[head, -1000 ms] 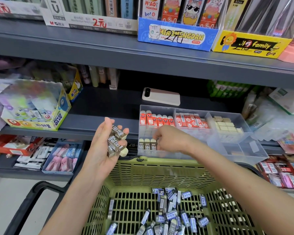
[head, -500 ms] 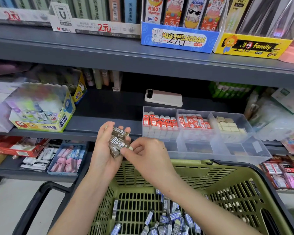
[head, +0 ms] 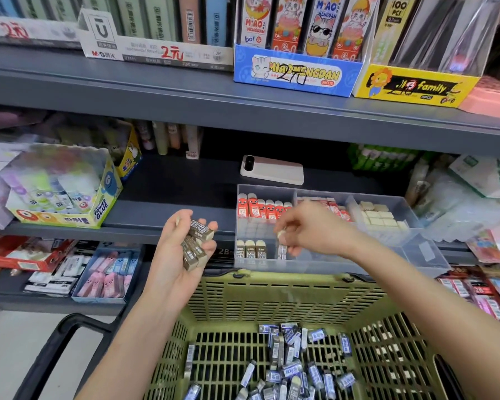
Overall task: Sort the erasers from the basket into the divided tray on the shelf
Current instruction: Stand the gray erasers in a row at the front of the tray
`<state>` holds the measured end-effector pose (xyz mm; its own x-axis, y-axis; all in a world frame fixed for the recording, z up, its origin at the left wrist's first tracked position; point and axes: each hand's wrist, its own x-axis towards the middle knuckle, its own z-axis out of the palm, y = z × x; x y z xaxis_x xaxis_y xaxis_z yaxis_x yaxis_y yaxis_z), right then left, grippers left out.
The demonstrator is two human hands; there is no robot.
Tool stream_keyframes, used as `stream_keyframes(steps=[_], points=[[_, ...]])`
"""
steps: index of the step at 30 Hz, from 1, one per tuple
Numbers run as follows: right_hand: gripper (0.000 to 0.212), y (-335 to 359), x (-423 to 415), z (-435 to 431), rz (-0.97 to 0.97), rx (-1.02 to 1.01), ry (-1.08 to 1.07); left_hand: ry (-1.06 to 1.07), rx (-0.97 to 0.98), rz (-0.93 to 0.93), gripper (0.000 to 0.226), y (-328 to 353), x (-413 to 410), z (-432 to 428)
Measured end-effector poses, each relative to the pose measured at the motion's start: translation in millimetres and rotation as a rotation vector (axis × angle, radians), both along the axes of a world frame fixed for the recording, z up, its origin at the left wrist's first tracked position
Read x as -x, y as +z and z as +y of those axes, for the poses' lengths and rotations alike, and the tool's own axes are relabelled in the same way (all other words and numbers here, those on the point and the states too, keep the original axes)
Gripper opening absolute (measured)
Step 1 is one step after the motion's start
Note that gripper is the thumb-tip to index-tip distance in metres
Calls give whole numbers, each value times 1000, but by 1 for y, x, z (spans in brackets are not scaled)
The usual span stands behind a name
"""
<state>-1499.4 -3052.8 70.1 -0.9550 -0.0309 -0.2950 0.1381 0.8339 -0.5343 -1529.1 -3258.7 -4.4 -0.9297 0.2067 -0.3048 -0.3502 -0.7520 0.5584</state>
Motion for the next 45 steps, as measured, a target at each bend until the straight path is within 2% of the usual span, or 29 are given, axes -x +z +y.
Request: stream_keyframes(steps=[7,9,12,15,19,22,24,27,32,34,37,39,42,45], points=[[21,-9,19,-13,-193,-137,54,-10,9,-7,15,1,1,0],[22,-14,22,-16,-221,-236,84,-10,15,-11,13,1,1,0],[9,-21,23,-23,-199,-391,122,-12,14,-5,8,0,1,0],[13,-23,24,-25,-169,-416,109,-12,23,1,9,1,1,0],[29,-15,20,-19,-184,-308,110,-36,64,41,12,2,-2,1],[17,-4,12,-22,56,-159,71,-56,79,82,19,4,-4,2],[20,-2,4,-34,209,52,35,-58,51,112,21,5,-4,3],[12,-9,-6,-62,302,236,-4,-84,100,160,20,7,-6,4],[19,-22,-5,-87,389,196,-33,-150,158,208,20,8,-9,5],[18,-20,-1,-88,369,160,-35,-170,142,193,25,9,-8,4],[10,-16,4,-80,311,218,-47,-193,144,192,33,10,-9,4],[6,-12,3,-72,337,195,-32,-179,304,266,33,10,-11,5],[11,-8,-5,-55,454,83,4,-138,615,424,30,15,-16,6],[15,-5,-17,-37,531,125,22,-224,689,439,28,27,-21,10]])
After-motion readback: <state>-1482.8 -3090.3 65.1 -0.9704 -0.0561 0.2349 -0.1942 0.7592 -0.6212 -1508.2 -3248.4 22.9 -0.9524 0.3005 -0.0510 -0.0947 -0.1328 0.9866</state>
